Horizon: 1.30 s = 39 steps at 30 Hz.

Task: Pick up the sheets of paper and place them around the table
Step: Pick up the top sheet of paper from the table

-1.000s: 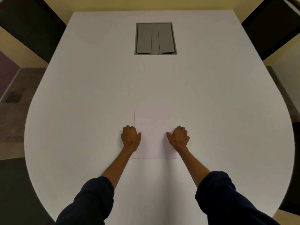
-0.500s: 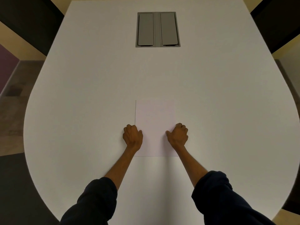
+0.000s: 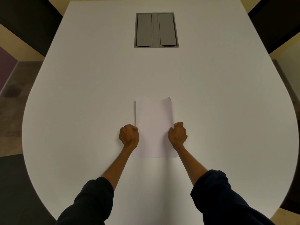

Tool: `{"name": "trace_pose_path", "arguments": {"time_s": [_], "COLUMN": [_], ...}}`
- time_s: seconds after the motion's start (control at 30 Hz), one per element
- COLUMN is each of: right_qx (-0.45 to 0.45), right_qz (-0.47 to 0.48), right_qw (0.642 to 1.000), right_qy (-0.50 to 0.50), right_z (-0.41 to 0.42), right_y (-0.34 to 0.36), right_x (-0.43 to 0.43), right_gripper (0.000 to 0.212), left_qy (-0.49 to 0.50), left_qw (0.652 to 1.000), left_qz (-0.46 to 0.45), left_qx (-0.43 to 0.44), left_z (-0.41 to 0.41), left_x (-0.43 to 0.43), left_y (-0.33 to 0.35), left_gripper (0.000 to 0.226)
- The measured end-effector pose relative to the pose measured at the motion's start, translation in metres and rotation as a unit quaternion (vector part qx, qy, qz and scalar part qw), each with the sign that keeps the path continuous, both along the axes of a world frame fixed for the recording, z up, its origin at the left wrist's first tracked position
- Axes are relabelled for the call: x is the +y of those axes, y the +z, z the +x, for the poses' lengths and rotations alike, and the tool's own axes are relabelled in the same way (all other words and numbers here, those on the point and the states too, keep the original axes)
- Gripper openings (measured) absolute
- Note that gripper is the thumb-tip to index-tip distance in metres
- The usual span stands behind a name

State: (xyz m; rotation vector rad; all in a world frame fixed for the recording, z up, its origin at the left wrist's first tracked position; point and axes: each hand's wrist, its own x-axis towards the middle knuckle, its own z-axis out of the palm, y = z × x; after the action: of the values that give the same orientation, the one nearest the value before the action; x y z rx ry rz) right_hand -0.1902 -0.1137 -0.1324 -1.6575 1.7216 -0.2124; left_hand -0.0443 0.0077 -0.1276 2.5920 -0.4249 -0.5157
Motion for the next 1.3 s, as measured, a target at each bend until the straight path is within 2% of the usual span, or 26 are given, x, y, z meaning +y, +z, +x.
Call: {"name": "trace_pose_path", "arguments": {"time_s": [0.2,0.4,0.77,0.97,1.3], "right_qx": [-0.062,-0.123,-0.216,-0.271,-0.301], "right_qz": [0.028,0.046,-0.023,-0.074,-0.126], "right_qw": [0.996,0.984,0.970,0.953,0.930], "right_qy": [-0.055,-0.122,-0.105,-0.111,-0.171], "right_z": [0.002,-0.004,-0.031,-0.071,-0.180], "right_y": [0.011,0.037,0.104,0.151,0.204], "right_x": [-0.001,-0.007,0.003,0.009,0.009], "right_gripper": [0.026,0.019,0.015,0.020,0.021], "left_qy": [0.029,0.046,0.042,-0.018,-0.140], "left_qw": [0.997,0.994,0.979,0.949,0.921], "left_qz": [-0.051,-0.079,-0.180,-0.284,-0.335], "left_qx": [0.042,0.056,0.090,0.134,0.143], "left_z": [0.001,0.006,0.001,-0.018,-0.103], "left_x": [-0.002,-0.002,0.004,0.004,-0.037], "left_y": [0.011,0.036,0.104,0.140,0.191], "left_gripper": [0.017,0.018,0.018,0.020,0.022]}}
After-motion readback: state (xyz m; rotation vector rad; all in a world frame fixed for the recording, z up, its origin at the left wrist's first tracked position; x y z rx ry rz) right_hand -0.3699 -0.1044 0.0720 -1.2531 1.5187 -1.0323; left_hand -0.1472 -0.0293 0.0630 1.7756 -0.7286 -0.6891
